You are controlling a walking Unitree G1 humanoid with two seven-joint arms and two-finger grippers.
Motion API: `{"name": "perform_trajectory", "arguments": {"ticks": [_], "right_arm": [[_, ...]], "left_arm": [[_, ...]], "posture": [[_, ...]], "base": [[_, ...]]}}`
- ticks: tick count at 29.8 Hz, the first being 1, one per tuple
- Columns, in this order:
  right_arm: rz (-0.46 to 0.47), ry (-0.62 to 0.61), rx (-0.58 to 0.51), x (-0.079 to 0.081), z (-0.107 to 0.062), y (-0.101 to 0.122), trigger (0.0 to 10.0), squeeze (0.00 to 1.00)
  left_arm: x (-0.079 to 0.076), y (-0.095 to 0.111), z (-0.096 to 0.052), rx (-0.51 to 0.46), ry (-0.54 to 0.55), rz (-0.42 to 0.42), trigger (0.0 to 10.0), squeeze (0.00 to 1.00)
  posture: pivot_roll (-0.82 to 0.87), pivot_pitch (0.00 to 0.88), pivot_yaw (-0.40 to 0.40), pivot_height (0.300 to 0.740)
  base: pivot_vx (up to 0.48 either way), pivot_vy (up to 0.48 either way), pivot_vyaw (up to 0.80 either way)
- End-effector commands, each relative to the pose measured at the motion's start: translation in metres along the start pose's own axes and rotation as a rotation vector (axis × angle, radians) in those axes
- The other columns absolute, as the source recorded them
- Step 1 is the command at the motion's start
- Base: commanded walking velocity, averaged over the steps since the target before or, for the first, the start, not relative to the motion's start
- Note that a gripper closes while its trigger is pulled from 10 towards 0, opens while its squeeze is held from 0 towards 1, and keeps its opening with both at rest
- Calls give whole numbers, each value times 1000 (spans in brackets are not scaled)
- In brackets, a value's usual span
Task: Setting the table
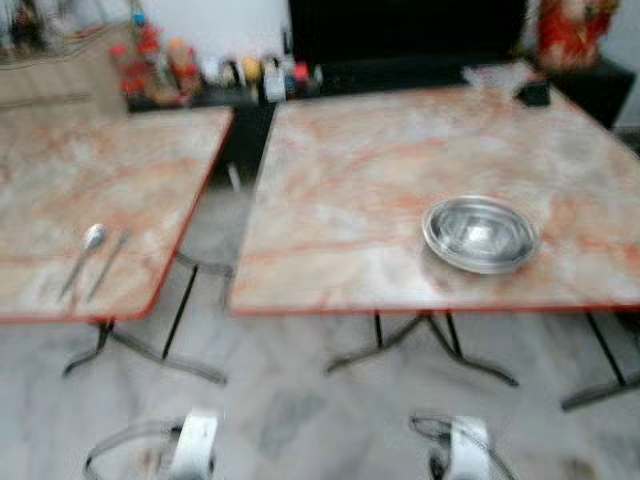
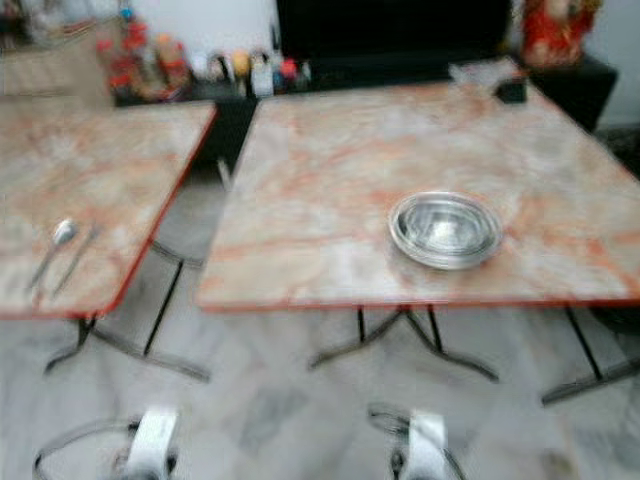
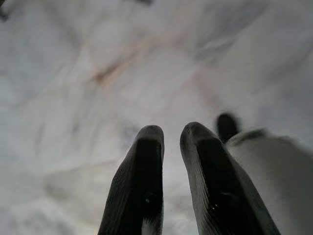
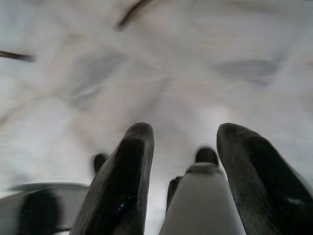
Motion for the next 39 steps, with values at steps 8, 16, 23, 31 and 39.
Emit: {"name": "perform_trajectory", "arguments": {"ticks": [8, 16, 23, 31, 39], "right_arm": [[7, -28, -2, -11, 0, 2, 10000, 0], [13, -25, -11, -10, 0, 4, 10000, 0], [8, -24, -11, -9, 0, 6, 10000, 0], [8, -19, -13, -7, 0, 6, 10000, 0], [1, -11, -5, -3, 1, 4, 10000, 0]], "left_arm": [[0, 10, 1, -20, 12, -11, 10000, 0], [1, 10, 2, -18, 16, -19, 10000, 0], [1, 11, 2, -19, 19, -23, 10000, 0], [5, 11, 2, -20, 30, -22, 10000, 0], [10, 12, 2, -25, 34, -11, 10000, 0]], "posture": [[-75, 0, 91, 740], [-71, 0, 89, 740], [-62, 0, 85, 740], [-63, 0, 92, 740], [-61, 0, 99, 740]], "base": [[0, 480, 0], [0, 480, 0], [0, 480, 0], [0, 480, 0], [0, 463, 0]]}}
Point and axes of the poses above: a point about 5 cm out from each wrist's last joint towards the gripper, its own z axis pointing out of the wrist towards the gripper, its own y axis along the axis of the wrist's last joint, x = y × z, the point moved 5 cm from there along z, pointing out of the wrist towards the gripper, and after that the axes turned 10 degrees about z, right-handed, at the moved point
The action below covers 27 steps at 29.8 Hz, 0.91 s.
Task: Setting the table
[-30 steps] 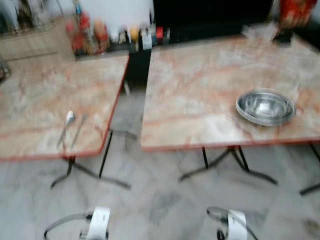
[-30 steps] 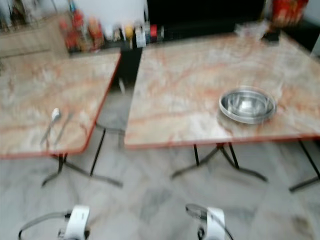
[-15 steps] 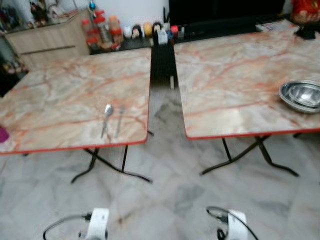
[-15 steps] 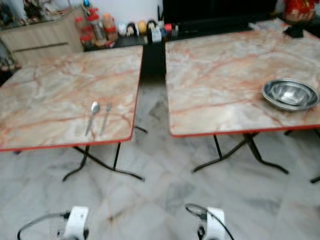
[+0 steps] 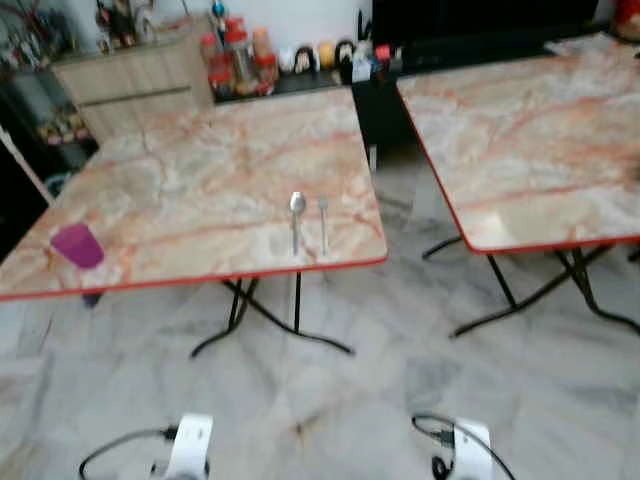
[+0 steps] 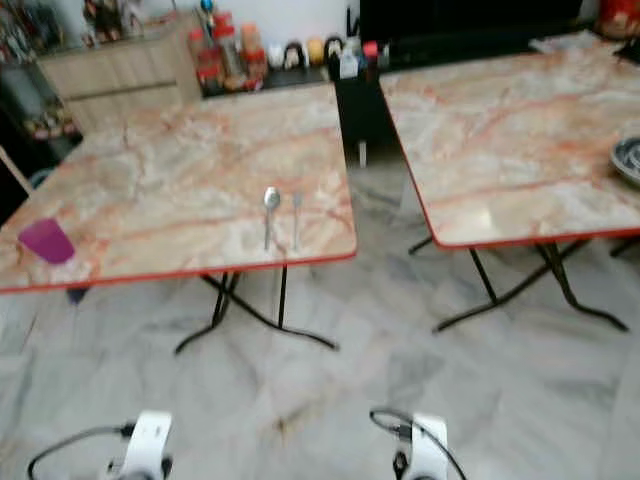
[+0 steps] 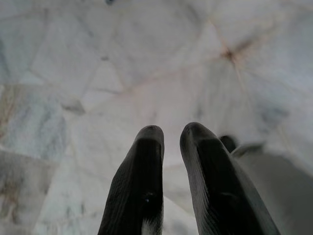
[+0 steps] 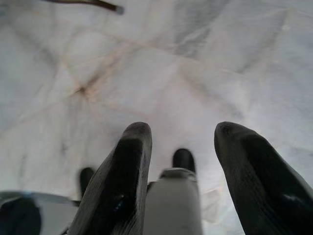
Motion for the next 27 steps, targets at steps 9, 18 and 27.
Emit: {"name": "perform_trajectory", "arguments": {"ticks": [9, 18, 27], "right_arm": [[25, 46, 1, 20, 0, -2, 10000, 0], [2, 38, -4, 15, 0, 0, 10000, 0], [-10, 36, -26, 13, 1, 7, 10000, 0]], "left_arm": [[11, -7, -1, 8, 19, 18, 10000, 0], [8, -2, -1, -21, 23, -33, 10000, 0], [6, -6, -2, -11, 30, -42, 10000, 0]], "posture": [[-54, 0, 108, 740], [-52, 0, 91, 740], [-47, 0, 78, 740]], "base": [[0, 0, 0], [0, 0, 0], [151, 0, 151]]}}
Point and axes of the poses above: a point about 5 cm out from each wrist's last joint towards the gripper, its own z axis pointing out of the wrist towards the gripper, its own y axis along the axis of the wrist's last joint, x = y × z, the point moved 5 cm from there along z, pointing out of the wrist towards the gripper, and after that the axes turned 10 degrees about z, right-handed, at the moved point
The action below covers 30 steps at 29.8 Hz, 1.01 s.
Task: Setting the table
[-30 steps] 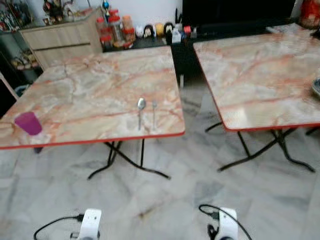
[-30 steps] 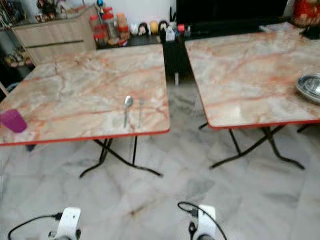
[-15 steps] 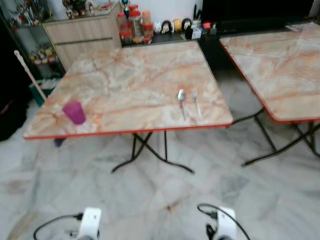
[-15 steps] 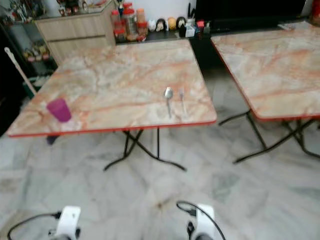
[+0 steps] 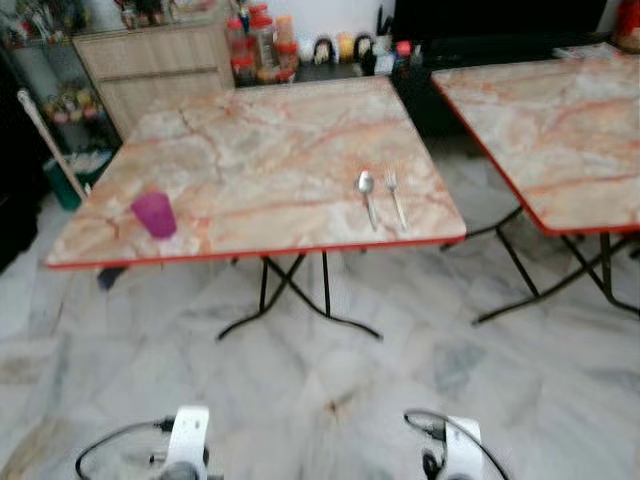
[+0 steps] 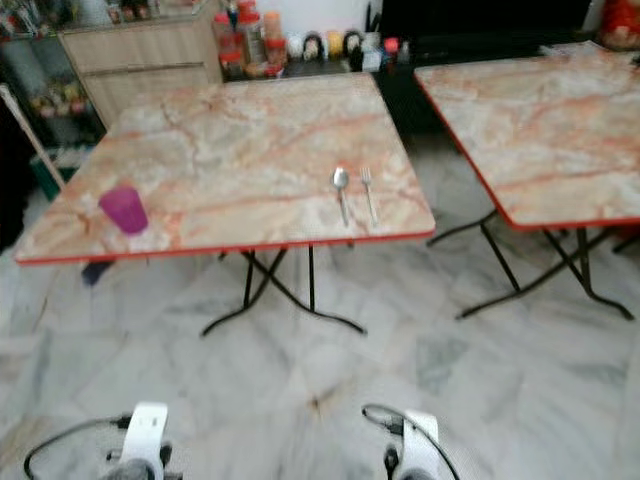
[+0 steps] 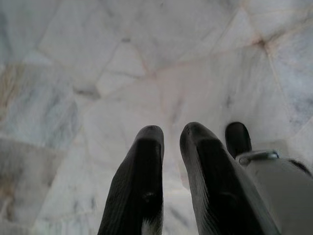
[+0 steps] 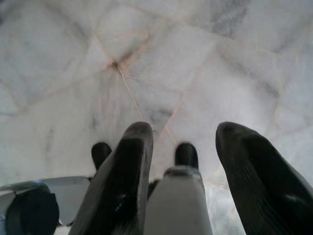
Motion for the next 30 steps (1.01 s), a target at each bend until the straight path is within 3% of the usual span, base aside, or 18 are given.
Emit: {"name": "perform_trajectory", "arguments": {"ticks": [1, 13, 17, 25, 30], "right_arm": [[-13, 14, -14, 6, 1, 5, 10000, 0], [-67, 36, -29, 12, 1, 6, 10000, 0], [-30, 37, -21, 11, 0, 3, 10000, 0], [-86, 40, -26, 9, 0, 4, 10000, 0], [-59, 27, -37, 6, 0, 6, 10000, 0]], "left_arm": [[3, -2, 0, 7, 12, -1, 10000, 0], [1, -3, 0, 7, 5, 2, 10000, 0], [1, -4, -1, 11, 6, 2, 10000, 0], [-2, -6, -1, 16, 4, -2, 10000, 0], [-3, -6, -1, 18, 3, -1, 10000, 0]], "posture": [[-46, 0, 77, 740], [-44, 0, 80, 740], [-46, 0, 78, 740], [-50, 0, 71, 740], [-48, 0, 66, 740]], "base": [[289, 0, 0], [292, 0, 114], [315, 0, 200], [356, 0, 68], [426, 0, 343]]}}
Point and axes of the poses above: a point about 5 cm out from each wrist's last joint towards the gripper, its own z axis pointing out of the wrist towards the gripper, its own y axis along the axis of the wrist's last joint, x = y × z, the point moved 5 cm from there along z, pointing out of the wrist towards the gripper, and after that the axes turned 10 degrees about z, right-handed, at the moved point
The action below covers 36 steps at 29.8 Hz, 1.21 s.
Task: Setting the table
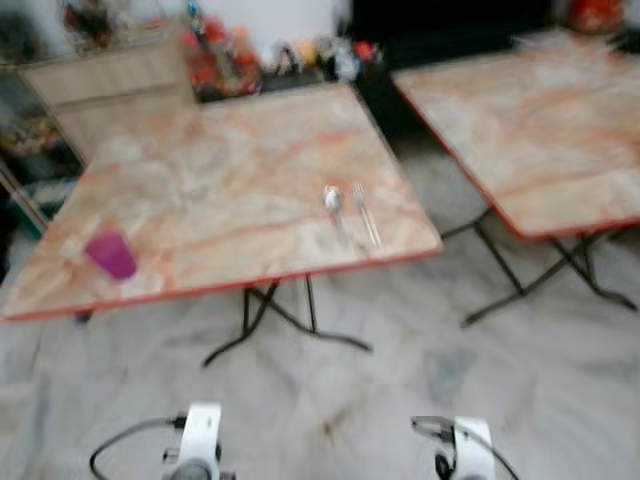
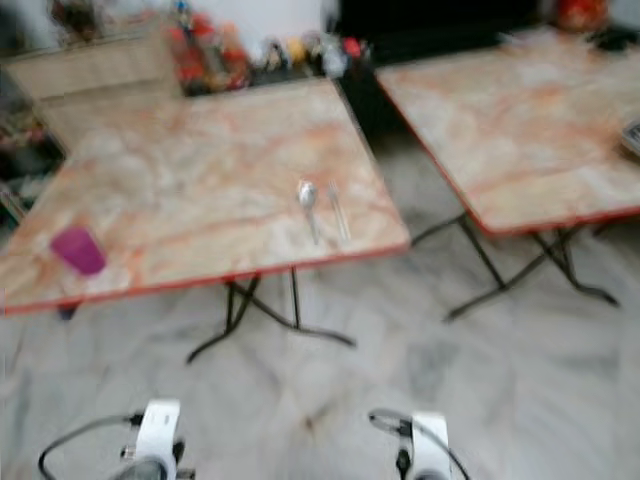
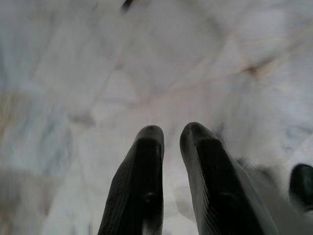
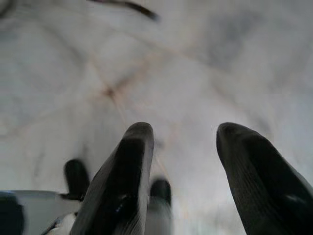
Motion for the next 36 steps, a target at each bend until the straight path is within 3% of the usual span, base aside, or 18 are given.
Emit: {"name": "perform_trajectory", "arguments": {"ticks": [1, 6, 10, 13, 22, 29, 31, 32, 36], "right_arm": [[17, 14, 8, 8, -1, -5, 10000, 0], [0, 30, 6, 9, -1, -4, 10000, 0], [-163, 133, -35, 26, -1, 3, 10000, 0], [-214, 194, -104, 33, -2, 18, 10000, 0], [-334, 306, -247, 35, -10, 39, 10000, 0], [-356, 333, -342, 30, -18, 49, 10000, 0], [-353, 355, -462, 29, -30, 65, 10000, 0], [-353, 391, -569, 34, -44, 81, 10000, 0], [-359, 426, -666, 44, -58, 102, 10000, 0]], "left_arm": [[7, -8, -1, 26, 18, 6, 10000, 0], [7, -8, -1, 30, 19, 5, 10000, 0], [6, -12, -1, 47, 16, 12, 10000, 0], [7, -13, -2, 50, 17, 16, 10000, 0], [6, -15, -2, 60, 16, 19, 10000, 0], [5, -17, -2, 66, 15, 22, 10000, 0], [6, -18, -3, 69, 19, 16, 10000, 0], [6, -19, -3, 73, 20, 18, 10000, 0], [5, -19, -3, 72, 16, 24, 10000, 0]], "posture": [[-48, 0, 66, 740], [-45, 0, 63, 740], [-39, 0, 60, 740], [-44, 0, 58, 740], [-57, 0, 50, 740], [-62, 0, 46, 740], [-75, 0, 49, 740], [-75, 0, 49, 740], [-88, 0, 52, 740]], "base": [[480, 0, 0], [370, 0, 0], [160, 0, 0], [0, 0, 0], [0, 0, 0], [0, 0, 0], [0, 0, 0], [0, 0, 0], [0, 0, 0]]}}
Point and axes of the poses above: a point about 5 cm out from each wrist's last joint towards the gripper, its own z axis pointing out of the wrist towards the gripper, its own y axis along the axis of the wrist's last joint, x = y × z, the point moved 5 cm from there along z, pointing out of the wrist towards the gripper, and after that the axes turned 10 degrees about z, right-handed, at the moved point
